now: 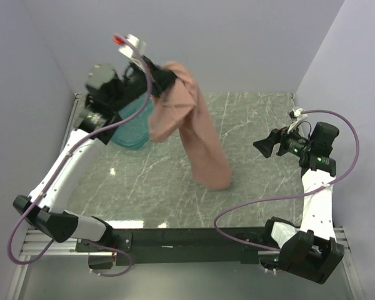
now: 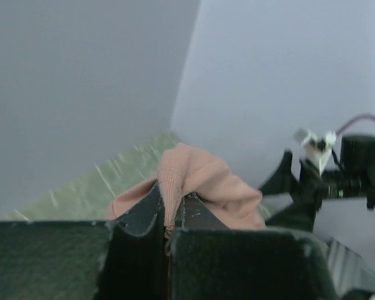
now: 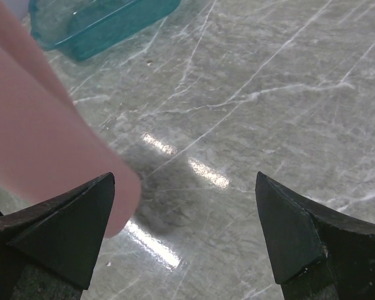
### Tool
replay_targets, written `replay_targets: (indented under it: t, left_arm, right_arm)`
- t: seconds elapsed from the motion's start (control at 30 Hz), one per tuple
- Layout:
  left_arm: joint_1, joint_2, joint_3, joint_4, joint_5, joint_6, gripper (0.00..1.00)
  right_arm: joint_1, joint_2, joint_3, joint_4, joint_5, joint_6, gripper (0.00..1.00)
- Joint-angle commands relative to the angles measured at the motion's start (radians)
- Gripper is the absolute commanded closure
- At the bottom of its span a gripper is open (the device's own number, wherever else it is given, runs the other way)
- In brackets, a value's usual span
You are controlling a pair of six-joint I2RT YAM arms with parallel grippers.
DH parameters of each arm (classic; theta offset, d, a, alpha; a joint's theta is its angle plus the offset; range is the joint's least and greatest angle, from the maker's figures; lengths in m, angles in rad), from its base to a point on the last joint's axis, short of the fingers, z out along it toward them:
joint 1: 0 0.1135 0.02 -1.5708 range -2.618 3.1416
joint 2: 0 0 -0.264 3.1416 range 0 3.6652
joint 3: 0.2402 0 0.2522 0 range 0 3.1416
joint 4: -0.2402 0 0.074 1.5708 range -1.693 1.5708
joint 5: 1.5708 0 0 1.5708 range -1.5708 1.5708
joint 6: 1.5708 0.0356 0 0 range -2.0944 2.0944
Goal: Fold and stack the t-shirts
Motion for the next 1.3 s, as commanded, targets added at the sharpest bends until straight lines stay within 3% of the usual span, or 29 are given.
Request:
replay_targets:
  t: [0.0, 0.2, 0.4, 0.57, 0.8, 0.83, 0.9, 0.93, 0.97, 1.0, 1.13, 1.23, 1.27]
  left_arm:
    - [-0.033, 0.011, -0.113, 0.053, 0.123, -0.056, 1.0]
    - [-0.106, 0.081, -0.197, 0.07, 0.183, -0.052, 1.0]
    - [-0.241, 0.181, -0.05, -0.042, 0.157, 0.017, 1.0]
    - [-0.272, 0.183, 0.015, -0.045, 0.128, 0.028, 1.0]
    - [-0.272, 0.106, -0.184, -0.042, 0.069, 0.074, 0.98]
    - [-0.272, 0.103, -0.219, -0.075, 0.022, 0.104, 0.94]
    - [-0.272, 0.095, -0.323, -0.109, -0.053, 0.135, 0.78]
    - [-0.27, 0.095, -0.356, -0.135, -0.158, 0.158, 0.7]
    - [-0.27, 0.094, -0.385, -0.149, -0.219, 0.157, 0.51]
    - [-0.27, 0.092, -0.428, -0.16, -0.269, 0.155, 0.44]
    - [-0.269, 0.04, -0.512, -0.185, -0.441, 0.169, 0.29]
    - [-0.266, -0.03, -0.58, -0.169, -0.616, 0.178, 0.13]
    - [-0.261, -0.047, -0.595, -0.163, -0.653, 0.18, 0.04]
  right_arm:
    - [-0.018, -0.022, 0.007, 0.033, -0.014, 0.013, 0.01]
    - [-0.023, -0.019, 0.001, 0.045, -0.012, 0.019, 0.01]
    - [-0.024, -0.018, 0.002, 0.037, -0.002, 0.008, 0.01]
    - [-0.032, -0.027, -0.001, 0.037, 0.011, 0.002, 0.01]
    - [-0.04, -0.027, 0.001, 0.03, 0.014, -0.006, 0.01]
    - [-0.04, -0.028, 0.002, 0.03, 0.014, -0.006, 0.01]
    - [-0.041, -0.028, 0.001, 0.031, 0.011, -0.006, 0.01]
    - [-0.04, -0.025, 0.001, 0.031, 0.011, -0.004, 0.01]
    - [-0.041, -0.025, -0.001, 0.031, 0.011, -0.004, 0.01]
    - [-0.04, -0.024, -0.001, 0.031, 0.008, -0.004, 0.01]
    - [-0.04, -0.014, -0.004, 0.031, 0.001, -0.004, 0.01]
    - [-0.041, -0.001, -0.002, 0.022, -0.005, -0.01, 0.01]
    - [-0.04, 0.001, 0.001, 0.019, -0.006, -0.012, 0.01]
